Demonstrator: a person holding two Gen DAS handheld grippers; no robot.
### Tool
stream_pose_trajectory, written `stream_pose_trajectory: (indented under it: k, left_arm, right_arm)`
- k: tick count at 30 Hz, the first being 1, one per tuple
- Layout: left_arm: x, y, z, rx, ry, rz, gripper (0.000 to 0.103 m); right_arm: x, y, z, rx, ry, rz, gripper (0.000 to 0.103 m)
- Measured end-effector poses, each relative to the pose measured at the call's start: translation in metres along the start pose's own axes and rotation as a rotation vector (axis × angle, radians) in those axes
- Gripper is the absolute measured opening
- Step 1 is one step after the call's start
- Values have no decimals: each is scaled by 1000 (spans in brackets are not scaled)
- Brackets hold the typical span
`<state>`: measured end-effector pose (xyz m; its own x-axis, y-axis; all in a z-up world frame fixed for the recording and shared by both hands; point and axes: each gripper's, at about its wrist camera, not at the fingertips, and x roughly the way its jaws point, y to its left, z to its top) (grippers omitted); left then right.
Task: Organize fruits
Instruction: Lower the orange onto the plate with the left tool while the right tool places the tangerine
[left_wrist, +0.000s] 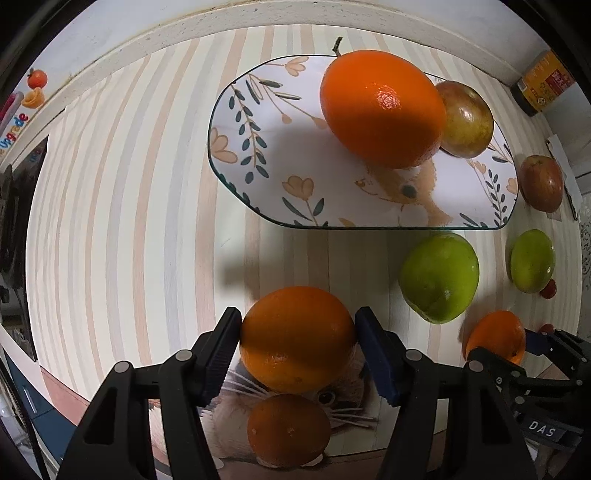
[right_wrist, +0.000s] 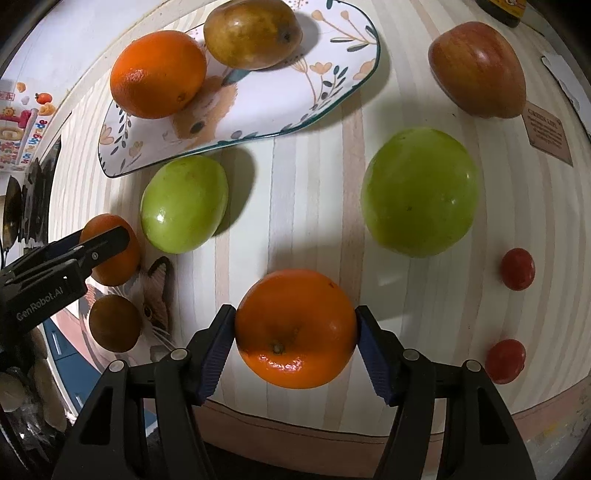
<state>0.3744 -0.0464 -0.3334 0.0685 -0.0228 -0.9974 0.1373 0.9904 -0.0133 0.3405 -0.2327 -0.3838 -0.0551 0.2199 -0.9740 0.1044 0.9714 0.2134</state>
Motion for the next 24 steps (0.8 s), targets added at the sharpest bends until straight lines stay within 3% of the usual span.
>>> stream_pose_trajectory:
  k: [5, 11, 17, 24]
  left_arm:
    - [-9, 9, 5, -28, -4, -35, 61]
    - [-56, 28, 15, -66, -67, -121, 61]
    - [-83, 47, 66, -88, -127, -147, 61]
    - [-46, 63, 134, -132, -63, -113, 61]
  right_arm:
    - [-6, 9, 1, -5, -12, 4, 66]
    - [-38, 18, 19, 12, -90, 56, 66]
    - [-65, 33, 72, 15, -180, 70, 66]
    - [-50, 35, 117, 22, -155, 21, 66]
